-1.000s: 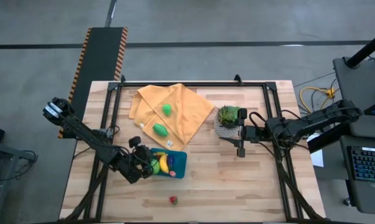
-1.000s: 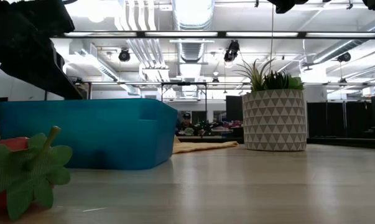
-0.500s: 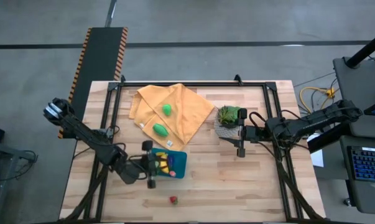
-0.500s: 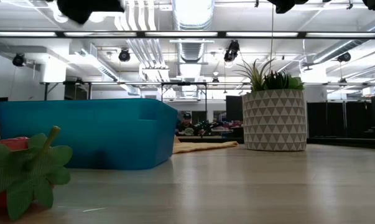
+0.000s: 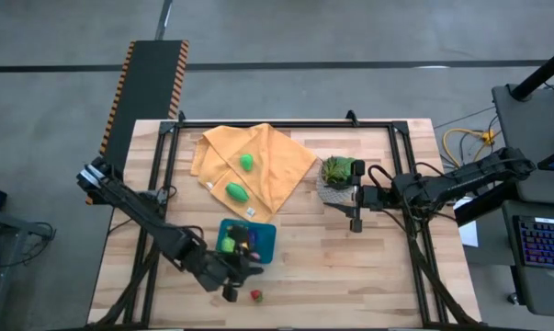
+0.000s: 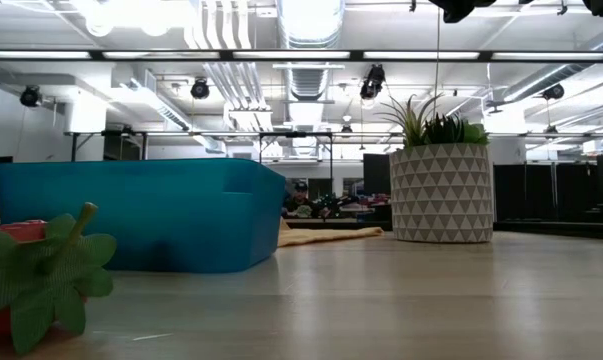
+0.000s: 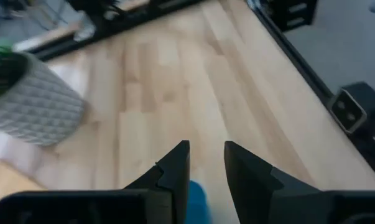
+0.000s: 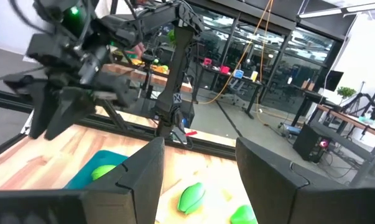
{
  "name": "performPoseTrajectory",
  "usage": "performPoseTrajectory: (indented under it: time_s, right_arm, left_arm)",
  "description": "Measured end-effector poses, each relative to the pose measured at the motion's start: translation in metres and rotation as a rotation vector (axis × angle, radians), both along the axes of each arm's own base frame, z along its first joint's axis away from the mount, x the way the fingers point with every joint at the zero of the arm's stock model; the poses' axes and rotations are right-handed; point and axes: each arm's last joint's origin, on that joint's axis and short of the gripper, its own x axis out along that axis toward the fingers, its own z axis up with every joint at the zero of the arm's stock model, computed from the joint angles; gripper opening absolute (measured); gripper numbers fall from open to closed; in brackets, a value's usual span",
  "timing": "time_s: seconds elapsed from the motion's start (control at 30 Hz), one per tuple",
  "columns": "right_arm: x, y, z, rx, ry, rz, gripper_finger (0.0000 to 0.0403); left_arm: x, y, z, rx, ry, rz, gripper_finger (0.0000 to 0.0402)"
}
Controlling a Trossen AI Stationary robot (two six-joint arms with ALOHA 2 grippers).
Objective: Pick and placing Produce into tupperware
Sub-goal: Put the strawberry into the blue bin
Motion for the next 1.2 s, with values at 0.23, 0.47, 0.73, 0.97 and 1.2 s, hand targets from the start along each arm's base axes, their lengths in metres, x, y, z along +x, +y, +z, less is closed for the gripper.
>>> performPoseTrajectory:
  time_s: [0.23,0.47,0.73,0.97,1.2]
  right_arm:
    - [0.000,0.000,0.000,0.000,0.000,0.000,0.0192]
    - [0.000,0.000,0.000,0.000,0.000,0.000,0.0192]
    - [0.000,0.000,-0.002,0.003,0.019,0.000,0.0192]
    - [0.000,0.000,-0.002,0.020,0.023,0.001,0.0192]
    - [0.000,0.000,-0.002,0.020,0.024,0.001,0.0192]
  left_arm:
    - [0.008,-0.009,-0.016,-0.034,0.081,-0.059,0.0171]
    - [0.015,-0.018,-0.038,-0.061,0.173,-0.112,0.0232]
    - [0.024,-0.029,-0.060,-0.129,0.262,-0.150,0.0232]
    - [0.034,-0.040,-0.074,-0.207,0.300,-0.179,0.0232]
    - [0.043,-0.049,-0.083,-0.219,0.329,-0.202,0.0232]
